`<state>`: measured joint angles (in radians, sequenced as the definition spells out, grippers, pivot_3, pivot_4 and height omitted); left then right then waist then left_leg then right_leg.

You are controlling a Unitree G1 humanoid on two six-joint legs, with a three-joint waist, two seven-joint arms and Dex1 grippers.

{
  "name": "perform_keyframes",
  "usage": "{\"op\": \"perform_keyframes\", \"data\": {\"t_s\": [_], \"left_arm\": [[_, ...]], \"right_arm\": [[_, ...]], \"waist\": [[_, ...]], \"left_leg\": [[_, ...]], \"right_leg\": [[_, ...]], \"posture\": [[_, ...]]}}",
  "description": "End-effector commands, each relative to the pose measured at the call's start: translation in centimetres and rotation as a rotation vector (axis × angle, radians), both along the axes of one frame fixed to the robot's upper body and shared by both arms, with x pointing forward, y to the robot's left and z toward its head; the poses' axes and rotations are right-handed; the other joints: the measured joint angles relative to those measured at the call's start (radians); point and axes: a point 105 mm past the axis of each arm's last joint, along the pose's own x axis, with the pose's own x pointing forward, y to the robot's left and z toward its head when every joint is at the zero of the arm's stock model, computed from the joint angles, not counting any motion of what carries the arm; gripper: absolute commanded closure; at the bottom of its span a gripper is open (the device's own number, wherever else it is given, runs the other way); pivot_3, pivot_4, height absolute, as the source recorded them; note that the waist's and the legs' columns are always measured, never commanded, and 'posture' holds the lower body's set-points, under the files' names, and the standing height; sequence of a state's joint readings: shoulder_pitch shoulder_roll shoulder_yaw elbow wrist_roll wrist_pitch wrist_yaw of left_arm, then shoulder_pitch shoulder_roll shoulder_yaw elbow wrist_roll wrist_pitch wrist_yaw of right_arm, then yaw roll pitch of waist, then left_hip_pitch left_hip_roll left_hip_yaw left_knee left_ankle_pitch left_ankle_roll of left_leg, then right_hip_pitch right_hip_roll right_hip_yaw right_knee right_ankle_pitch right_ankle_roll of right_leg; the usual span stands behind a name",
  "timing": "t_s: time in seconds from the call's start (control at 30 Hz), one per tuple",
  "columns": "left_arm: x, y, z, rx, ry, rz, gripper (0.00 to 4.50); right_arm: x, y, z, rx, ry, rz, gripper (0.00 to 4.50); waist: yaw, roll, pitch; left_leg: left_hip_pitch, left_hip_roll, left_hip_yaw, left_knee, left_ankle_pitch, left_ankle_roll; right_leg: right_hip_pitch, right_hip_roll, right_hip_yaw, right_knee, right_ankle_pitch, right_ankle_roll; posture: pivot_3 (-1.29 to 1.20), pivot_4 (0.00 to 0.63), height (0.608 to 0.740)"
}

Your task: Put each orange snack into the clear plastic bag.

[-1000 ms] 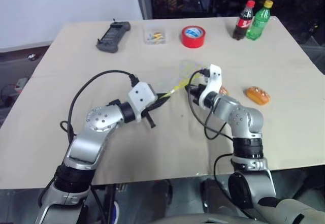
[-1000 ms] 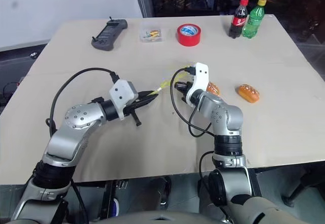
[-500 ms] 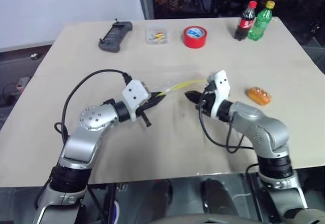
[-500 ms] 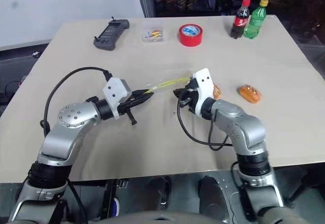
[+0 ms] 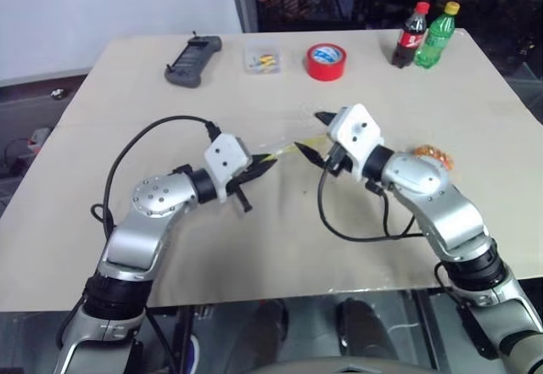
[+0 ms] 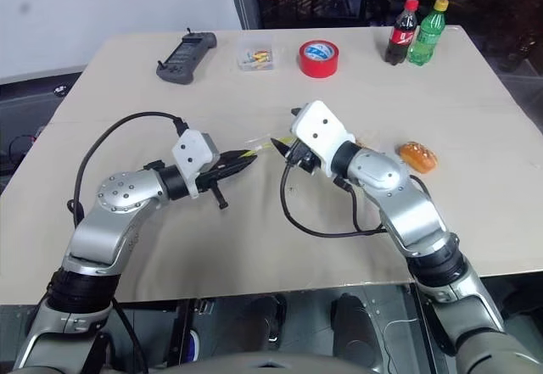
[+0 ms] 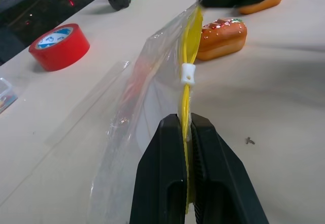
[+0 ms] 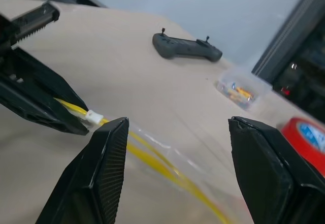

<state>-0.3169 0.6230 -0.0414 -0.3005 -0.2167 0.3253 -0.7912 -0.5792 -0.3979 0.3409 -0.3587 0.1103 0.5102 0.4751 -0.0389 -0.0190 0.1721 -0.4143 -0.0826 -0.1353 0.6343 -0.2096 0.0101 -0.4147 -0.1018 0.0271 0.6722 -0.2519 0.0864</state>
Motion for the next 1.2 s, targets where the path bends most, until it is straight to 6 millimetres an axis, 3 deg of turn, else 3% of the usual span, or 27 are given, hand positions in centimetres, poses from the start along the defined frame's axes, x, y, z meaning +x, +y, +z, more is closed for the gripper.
{"op": "perform_keyframes", "data": {"t_s": [0.03,0.17,0.77,0.97,1.07,1.2], "left_arm": [[-0.3,-0.3,1.1,0.019,-0.059,-0.021,4.50],[-0.5,-0.3,1.2,0.024,-0.066,-0.025,4.50],[-1.0,-0.5,0.5,0.069,-0.078,-0.056,4.50],[-1.9,-1.3,0.6,0.069,-0.087,-0.117,4.50],[-2.3,-1.5,0.3,0.076,-0.081,-0.133,4.50],[-1.9,-1.0,0.2,0.072,-0.072,-0.102,4.50]], "right_arm": [[0.0,0.5,0.7,-0.056,-0.089,0.027,1.32],[0.4,0.5,0.3,-0.089,-0.101,0.018,1.32],[0.4,0.1,1.0,0.051,0.056,0.012,1.32],[1.4,0.1,-0.2,0.007,0.057,-0.041,1.32],[3.6,-0.9,-1.8,0.027,0.110,-0.193,1.32],[4.7,-2.6,-2.4,0.027,0.115,-0.300,1.32]], "waist": [[0.000,0.000,0.000],[0.000,0.000,0.000],[0.001,0.000,0.000],[0.000,0.000,0.000],[-0.002,0.000,0.000],[0.002,0.000,0.000]], "left_leg": [[0.000,0.000,0.000,0.000,0.000,0.000],[0.000,0.000,0.000,0.000,0.000,0.000],[0.000,0.000,0.000,0.000,0.000,0.000],[0.000,0.000,0.000,0.000,0.000,0.000],[0.000,0.000,0.000,0.000,0.000,0.000],[0.000,0.000,0.000,0.000,0.000,0.000]], "right_leg": [[0.000,0.000,0.000,0.000,0.000,0.000],[0.000,0.000,0.000,0.000,0.000,0.000],[0.000,0.000,0.000,0.000,0.000,0.000],[0.000,0.000,0.000,0.000,0.000,0.000],[0.000,0.000,0.000,0.000,0.000,0.000],[0.000,0.000,0.000,0.000,0.000,0.000]], "posture": [[0.00,0.150,0.740],[0.00,0.150,0.740],[0.00,0.150,0.740],[0.00,0.150,0.740],[0.00,0.150,0.740],[0.00,0.150,0.740]]}}
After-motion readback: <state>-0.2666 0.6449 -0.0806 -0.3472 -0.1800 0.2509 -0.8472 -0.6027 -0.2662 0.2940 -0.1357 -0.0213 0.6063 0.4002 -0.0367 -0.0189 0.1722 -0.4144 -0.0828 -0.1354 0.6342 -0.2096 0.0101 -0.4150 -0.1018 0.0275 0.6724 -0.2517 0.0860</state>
